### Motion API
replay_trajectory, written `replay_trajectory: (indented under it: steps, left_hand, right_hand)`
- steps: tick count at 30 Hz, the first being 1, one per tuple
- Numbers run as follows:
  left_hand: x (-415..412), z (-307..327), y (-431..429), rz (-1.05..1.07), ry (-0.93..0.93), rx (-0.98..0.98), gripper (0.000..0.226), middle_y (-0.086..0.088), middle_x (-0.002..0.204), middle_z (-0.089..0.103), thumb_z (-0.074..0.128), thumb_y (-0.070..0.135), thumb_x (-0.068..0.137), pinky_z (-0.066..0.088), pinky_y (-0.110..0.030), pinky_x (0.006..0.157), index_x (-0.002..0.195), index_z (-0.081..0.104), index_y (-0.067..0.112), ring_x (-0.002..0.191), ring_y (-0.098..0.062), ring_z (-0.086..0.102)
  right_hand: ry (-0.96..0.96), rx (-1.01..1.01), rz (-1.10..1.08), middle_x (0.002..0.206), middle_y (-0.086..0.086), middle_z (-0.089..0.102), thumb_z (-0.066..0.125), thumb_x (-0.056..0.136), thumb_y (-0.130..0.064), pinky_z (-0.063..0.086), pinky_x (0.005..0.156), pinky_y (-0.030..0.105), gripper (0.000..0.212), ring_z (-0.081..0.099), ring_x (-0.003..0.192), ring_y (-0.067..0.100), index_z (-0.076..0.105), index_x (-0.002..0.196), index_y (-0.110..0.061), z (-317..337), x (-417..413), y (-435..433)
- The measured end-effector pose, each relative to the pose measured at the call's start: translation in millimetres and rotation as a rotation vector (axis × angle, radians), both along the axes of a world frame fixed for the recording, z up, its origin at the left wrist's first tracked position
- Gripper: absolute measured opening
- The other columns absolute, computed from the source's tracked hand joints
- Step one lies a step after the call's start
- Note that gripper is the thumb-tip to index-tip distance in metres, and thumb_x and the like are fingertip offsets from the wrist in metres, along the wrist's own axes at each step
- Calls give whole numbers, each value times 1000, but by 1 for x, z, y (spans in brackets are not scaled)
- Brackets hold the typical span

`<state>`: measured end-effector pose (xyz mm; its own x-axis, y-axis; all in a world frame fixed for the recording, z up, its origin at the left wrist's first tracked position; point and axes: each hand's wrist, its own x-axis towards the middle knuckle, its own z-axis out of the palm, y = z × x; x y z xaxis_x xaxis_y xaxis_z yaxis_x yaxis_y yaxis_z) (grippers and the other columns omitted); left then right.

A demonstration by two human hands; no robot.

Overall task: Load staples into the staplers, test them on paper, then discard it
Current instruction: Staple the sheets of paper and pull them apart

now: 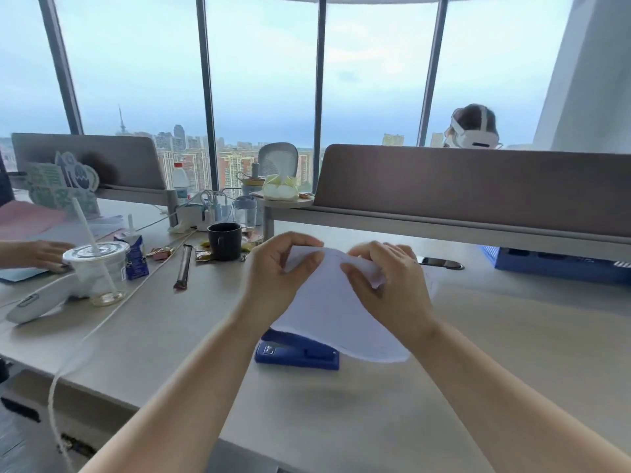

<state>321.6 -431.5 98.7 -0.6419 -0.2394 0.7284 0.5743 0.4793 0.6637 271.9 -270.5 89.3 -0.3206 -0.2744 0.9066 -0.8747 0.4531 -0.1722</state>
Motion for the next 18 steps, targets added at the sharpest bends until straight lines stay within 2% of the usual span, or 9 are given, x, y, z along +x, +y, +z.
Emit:
replay_trajectory:
  steps: [1, 3, 5, 7, 12, 15, 18]
  left_hand:
    - [-2, -1, 5, 17, 50, -45, 26, 30, 70, 66, 71, 16, 75, 50, -17, 65, 70, 66, 41, 66, 5, 60]
    - [-6, -4, 15, 24, 215, -182, 17, 23, 72, 70, 69, 12, 76, 49, -8, 70, 72, 69, 28, 76, 10, 62]
    - [-12, -9, 22, 39, 383, -337, 6, 8, 81, 73, 66, 16, 79, 53, -14, 74, 75, 70, 19, 86, 1, 65]
    - [-18, -15, 27, 65, 466, -431, 7, 2, 83, 72, 65, 16, 81, 56, -24, 73, 77, 70, 18, 85, -6, 68]
    - [-28, -22, 47, 41, 492, -524, 11, -1, 82, 75, 66, 14, 80, 56, -25, 72, 74, 75, 11, 82, -4, 66]
    - [-35, -24, 58, 12, 506, -533, 10, 0, 82, 75, 66, 12, 80, 58, -30, 66, 75, 75, 12, 78, -9, 69]
    - [-40, -23, 69, -27, 514, -500, 10, 0, 81, 75, 65, 14, 81, 58, -31, 61, 76, 73, 14, 74, -10, 69]
  right_hand:
    - [7, -5, -26, 79, 1, 72, 52, 80, -28, 31, 72, 17, 19, 49, 76, 9, 62, 78, -11, 0, 0, 7]
    - [27, -17, -66, 80, 3, 72, 53, 82, -24, 34, 71, 16, 16, 51, 77, 9, 61, 80, -12, -1, -1, 19]
    - [68, -23, -102, 76, 4, 69, 52, 84, -20, 39, 66, 16, 12, 55, 72, 13, 59, 78, -13, -3, -2, 32]
    - [111, -22, -145, 72, 4, 67, 52, 85, -16, 43, 60, 19, 13, 59, 67, 19, 58, 74, -14, -4, -3, 45]
    - [146, -50, -192, 70, 2, 68, 56, 82, -11, 46, 59, 23, 18, 61, 67, 18, 63, 65, -11, -8, -6, 72]
    - [172, -48, -207, 70, 2, 68, 61, 79, -4, 46, 62, 20, 15, 59, 68, 14, 64, 66, -10, -10, -8, 87]
    - [184, -37, -231, 70, 2, 68, 65, 78, -2, 48, 60, 25, 14, 62, 67, 16, 65, 66, -10, -10, -7, 98]
